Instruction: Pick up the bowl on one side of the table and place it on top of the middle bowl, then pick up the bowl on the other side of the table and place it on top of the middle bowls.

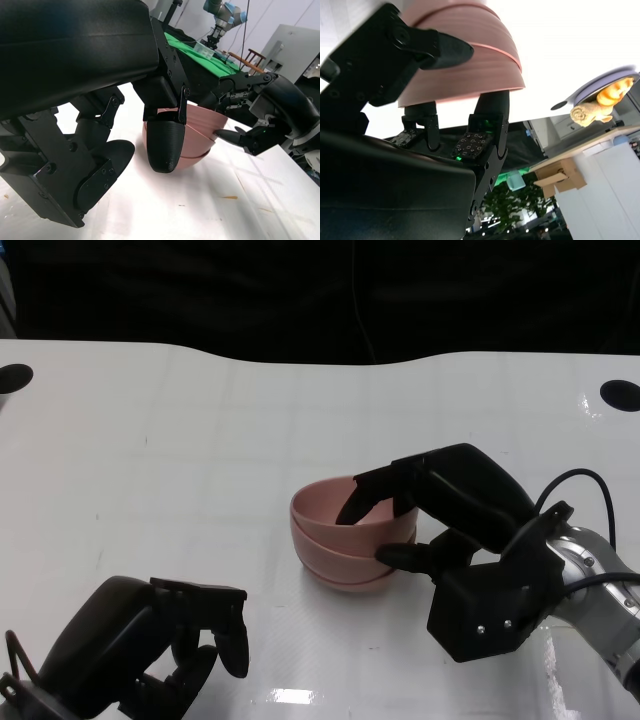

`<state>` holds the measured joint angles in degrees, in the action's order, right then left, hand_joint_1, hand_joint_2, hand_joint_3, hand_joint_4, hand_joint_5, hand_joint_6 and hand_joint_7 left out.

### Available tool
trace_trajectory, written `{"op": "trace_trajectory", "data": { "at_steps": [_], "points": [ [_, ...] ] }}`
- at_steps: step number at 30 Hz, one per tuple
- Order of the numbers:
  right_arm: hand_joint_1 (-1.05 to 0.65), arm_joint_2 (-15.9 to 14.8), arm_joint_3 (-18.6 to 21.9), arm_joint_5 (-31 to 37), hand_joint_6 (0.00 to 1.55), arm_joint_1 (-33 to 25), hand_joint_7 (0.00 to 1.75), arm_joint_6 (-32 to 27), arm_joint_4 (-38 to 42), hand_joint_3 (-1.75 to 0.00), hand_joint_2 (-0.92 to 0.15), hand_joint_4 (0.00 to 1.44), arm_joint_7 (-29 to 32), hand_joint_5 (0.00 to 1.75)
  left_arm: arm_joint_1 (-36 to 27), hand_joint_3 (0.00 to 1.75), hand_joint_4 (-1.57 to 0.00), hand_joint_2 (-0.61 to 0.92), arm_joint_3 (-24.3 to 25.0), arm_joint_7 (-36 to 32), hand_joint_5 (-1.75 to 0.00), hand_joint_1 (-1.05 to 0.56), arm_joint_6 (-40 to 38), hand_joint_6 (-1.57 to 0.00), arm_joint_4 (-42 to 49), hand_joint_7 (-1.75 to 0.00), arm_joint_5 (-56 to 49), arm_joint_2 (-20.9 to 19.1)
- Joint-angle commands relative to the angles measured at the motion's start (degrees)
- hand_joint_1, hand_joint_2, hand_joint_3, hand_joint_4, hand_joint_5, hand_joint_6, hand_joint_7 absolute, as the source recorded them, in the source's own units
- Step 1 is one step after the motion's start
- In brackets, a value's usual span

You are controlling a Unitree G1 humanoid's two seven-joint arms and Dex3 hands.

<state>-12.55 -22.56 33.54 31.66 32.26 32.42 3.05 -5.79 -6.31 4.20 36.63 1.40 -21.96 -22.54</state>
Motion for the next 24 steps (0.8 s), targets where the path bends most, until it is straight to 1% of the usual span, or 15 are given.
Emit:
{"op": "trace_trajectory", "data": {
  "at_steps": [1,3,4,6,8,12,13,16,18,19,22,24],
  "points": [
    [-0.29,-0.71,0.56,-1.02,0.82,-0.01,0.18,0.87,-1.05,-0.67,-0.55,0.67,-0.23,0.78,-0.51,1.55,-0.89,0.19,0.25,-0.12,-1.64,0.00,0.54,-0.87,0.05,-1.38,0.00,-0.49],
    [-0.31,-0.85,0.56,-0.85,0.82,-0.20,0.15,1.19,-1.25,-0.61,-0.58,0.68,-0.02,0.77,-0.51,1.56,-0.89,0.19,0.26,-0.12,-1.64,0.00,0.62,-0.87,0.11,-1.38,0.02,-0.51],
    [-0.32,-0.96,0.59,-0.75,0.82,-0.41,0.13,1.22,-1.59,-0.51,-0.64,0.68,0.02,0.78,-0.51,1.56,-0.88,0.19,0.26,-0.14,-1.64,0.00,0.69,-0.86,0.18,-1.38,0.00,-0.52],
    [-0.35,-1.14,0.65,-0.58,0.81,-0.81,0.09,1.15,-2.25,-0.38,-0.72,0.64,0.05,0.78,-0.51,1.55,-0.88,0.19,0.25,-0.13,-1.64,0.01,0.72,-0.86,0.23,-1.38,-0.02,-0.55],
    [-0.39,-1.56,0.60,0.11,0.77,-1.26,0.06,0.53,-3.28,-0.26,-0.80,0.57,0.14,0.76,-0.55,1.55,-0.88,0.20,0.25,-0.11,-1.65,0.01,0.50,-0.86,0.12,-1.38,-0.08,-0.50],
    [-0.47,-2.94,1.01,1.39,0.68,-2.74,0.01,0.11,-5.82,-0.11,-0.90,0.42,1.00,0.73,-0.31,1.55,-0.88,0.20,0.16,-0.14,-1.65,0.00,0.55,-0.86,0.41,-1.38,-0.23,-0.49],
    [-0.49,-3.36,1.24,1.52,0.62,-3.29,0.00,0.04,-6.68,-0.10,-0.91,0.35,1.10,0.72,-0.26,1.55,-0.88,0.20,0.14,-0.13,-1.64,0.00,0.52,-0.86,0.44,-1.38,-0.27,-0.48],
    [-0.52,-4.18,1.88,1.23,0.57,-4.67,0.00,-0.01,-8.54,-0.10,-0.92,0.29,1.15,0.71,-0.17,1.55,-0.88,0.20,0.11,-0.19,-1.64,0.00,0.62,-0.86,0.57,-1.38,-0.24,-0.40],
    [-0.54,-4.95,2.84,0.26,0.51,-6.28,0.00,0.03,-10.51,-0.11,-0.92,0.21,0.88,0.75,-0.10,1.55,-0.88,0.20,0.12,-0.32,-1.64,0.01,0.86,-0.86,0.72,-1.38,-0.22,-0.34],
    [-0.55,-5.29,3.41,-0.15,0.50,-7.15,0.00,0.06,-11.57,-0.11,-0.92,0.16,0.75,0.80,-0.10,1.54,-0.88,0.20,0.12,-0.27,-1.64,0.01,0.80,-0.86,0.68,-1.38,-0.25,-0.35],
    [-0.55,-6.59,4.80,-1.25,0.50,-9.65,0.01,-0.14,-14.96,-0.11,-0.92,0.11,-0.39,0.85,-0.09,1.54,-0.88,0.20,0.16,-0.13,-1.64,0.00,0.54,-0.86,0.53,-1.38,-0.41,-0.39],
    [-0.53,-7.55,5.59,-1.97,0.50,-11.34,0.01,-0.17,-17.18,-0.12,-0.92,0.10,-1.26,0.87,-0.05,1.54,-0.88,0.20,0.16,-0.13,-1.63,0.00,0.48,-0.86,0.47,-1.38,-0.51,-0.37]
  ]
}}
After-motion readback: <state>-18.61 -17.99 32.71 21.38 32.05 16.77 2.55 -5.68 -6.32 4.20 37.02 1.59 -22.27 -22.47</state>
